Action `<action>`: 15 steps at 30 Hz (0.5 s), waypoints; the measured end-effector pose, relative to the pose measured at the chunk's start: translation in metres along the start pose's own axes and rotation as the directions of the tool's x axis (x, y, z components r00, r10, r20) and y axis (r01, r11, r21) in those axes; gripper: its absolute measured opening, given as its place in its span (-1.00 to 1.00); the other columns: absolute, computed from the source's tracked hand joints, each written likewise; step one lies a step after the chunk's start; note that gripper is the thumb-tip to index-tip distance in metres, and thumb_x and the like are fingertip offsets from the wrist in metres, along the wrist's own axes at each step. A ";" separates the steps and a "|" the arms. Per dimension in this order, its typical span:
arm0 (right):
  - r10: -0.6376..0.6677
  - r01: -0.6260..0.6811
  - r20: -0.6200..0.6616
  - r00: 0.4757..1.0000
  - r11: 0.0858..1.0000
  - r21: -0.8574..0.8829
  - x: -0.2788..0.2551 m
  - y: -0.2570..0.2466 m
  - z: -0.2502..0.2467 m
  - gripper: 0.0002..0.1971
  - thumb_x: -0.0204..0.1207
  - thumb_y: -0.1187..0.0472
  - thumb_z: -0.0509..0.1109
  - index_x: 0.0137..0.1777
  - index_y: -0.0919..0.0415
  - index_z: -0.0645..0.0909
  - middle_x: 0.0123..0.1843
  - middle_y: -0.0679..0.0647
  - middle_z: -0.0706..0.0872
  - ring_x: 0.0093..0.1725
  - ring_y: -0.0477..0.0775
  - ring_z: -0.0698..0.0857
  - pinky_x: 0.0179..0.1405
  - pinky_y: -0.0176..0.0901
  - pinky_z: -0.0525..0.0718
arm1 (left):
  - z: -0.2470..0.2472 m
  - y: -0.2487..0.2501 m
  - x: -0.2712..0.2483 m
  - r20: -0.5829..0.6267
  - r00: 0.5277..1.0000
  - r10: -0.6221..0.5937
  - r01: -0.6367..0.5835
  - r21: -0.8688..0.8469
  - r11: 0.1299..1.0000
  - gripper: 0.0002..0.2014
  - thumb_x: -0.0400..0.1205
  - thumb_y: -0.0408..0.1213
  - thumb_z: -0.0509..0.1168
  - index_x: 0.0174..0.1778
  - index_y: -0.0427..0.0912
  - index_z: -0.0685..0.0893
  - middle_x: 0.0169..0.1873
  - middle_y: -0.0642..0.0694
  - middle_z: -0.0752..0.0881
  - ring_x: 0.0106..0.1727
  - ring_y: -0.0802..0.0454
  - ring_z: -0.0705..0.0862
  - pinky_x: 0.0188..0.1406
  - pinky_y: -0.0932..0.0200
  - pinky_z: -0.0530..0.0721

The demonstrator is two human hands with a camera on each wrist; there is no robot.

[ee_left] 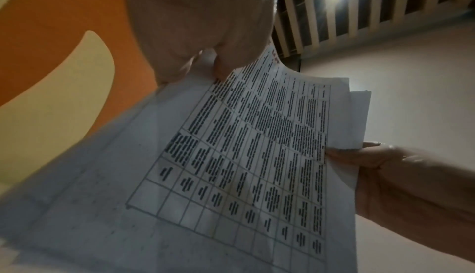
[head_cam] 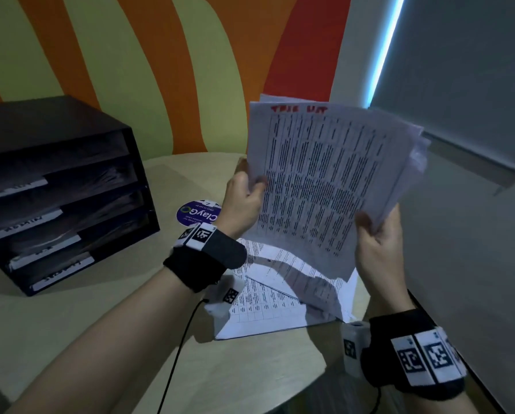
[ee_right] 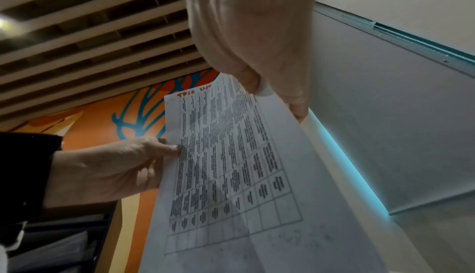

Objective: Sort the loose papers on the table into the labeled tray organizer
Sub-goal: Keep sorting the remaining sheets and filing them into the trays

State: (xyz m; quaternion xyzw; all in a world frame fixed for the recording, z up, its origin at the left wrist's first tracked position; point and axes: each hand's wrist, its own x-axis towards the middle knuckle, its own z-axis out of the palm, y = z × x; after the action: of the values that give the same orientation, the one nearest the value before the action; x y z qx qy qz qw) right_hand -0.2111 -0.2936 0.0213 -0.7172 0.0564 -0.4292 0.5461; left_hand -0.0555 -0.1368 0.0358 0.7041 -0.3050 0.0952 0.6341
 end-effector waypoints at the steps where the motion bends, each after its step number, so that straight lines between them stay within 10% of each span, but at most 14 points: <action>1: 0.032 -0.032 0.016 0.999 0.999 -0.013 -0.001 0.004 0.000 -0.67 0.68 0.34 0.26 0.37 0.01 0.43 0.18 -0.12 0.67 0.15 -0.26 0.66 0.05 -0.38 0.62 | 0.000 -0.005 -0.002 0.028 0.999 -0.037 0.038 -0.007 0.999 -0.78 0.71 -0.39 0.20 0.25 -0.13 0.42 0.16 -0.24 0.66 0.13 -0.14 0.67 0.15 -0.06 0.70; 7: 0.385 -0.384 0.015 0.923 0.921 -0.067 -0.009 0.035 0.004 -0.89 0.64 0.40 0.29 0.06 0.23 0.60 -0.14 -0.04 0.71 -0.19 -0.11 0.71 -0.23 -0.32 0.59 | 0.001 -0.047 -0.028 0.340 0.883 -0.324 0.306 0.109 0.946 -0.55 0.73 -0.19 0.22 0.51 -0.19 0.30 0.40 -0.10 0.55 0.36 0.00 0.56 0.43 -0.04 0.50; 11: 0.368 -0.389 -0.214 0.905 0.919 -0.067 0.003 0.042 -0.021 -0.90 0.53 0.50 0.25 -0.15 0.36 0.56 -0.33 0.06 0.53 -0.40 -0.10 0.49 -0.56 -0.42 0.41 | 0.005 -0.066 -0.025 0.225 0.884 -0.409 0.344 0.278 0.897 -0.53 0.68 -0.14 0.31 0.41 -0.29 0.36 0.24 -0.19 0.54 0.27 -0.07 0.55 0.20 0.14 0.53; 15: 0.339 -0.407 -0.441 0.831 0.911 -0.066 0.018 0.052 -0.072 -0.84 0.40 0.49 0.27 -0.14 0.28 0.63 -0.23 0.10 0.57 -0.31 -0.12 0.51 -0.44 -0.28 0.46 | 0.012 -0.083 -0.020 0.185 0.797 -0.574 0.415 0.522 0.745 -0.26 0.57 -0.04 0.44 0.46 -0.37 0.22 0.31 -0.26 0.52 0.32 -0.18 0.54 0.05 0.15 0.66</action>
State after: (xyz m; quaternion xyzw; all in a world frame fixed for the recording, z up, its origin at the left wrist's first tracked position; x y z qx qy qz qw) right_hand -0.2288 -0.3769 -0.0092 -0.6234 0.3454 -0.4524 0.5362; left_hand -0.0289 -0.1415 -0.0457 0.8937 -0.1757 -0.1313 0.3913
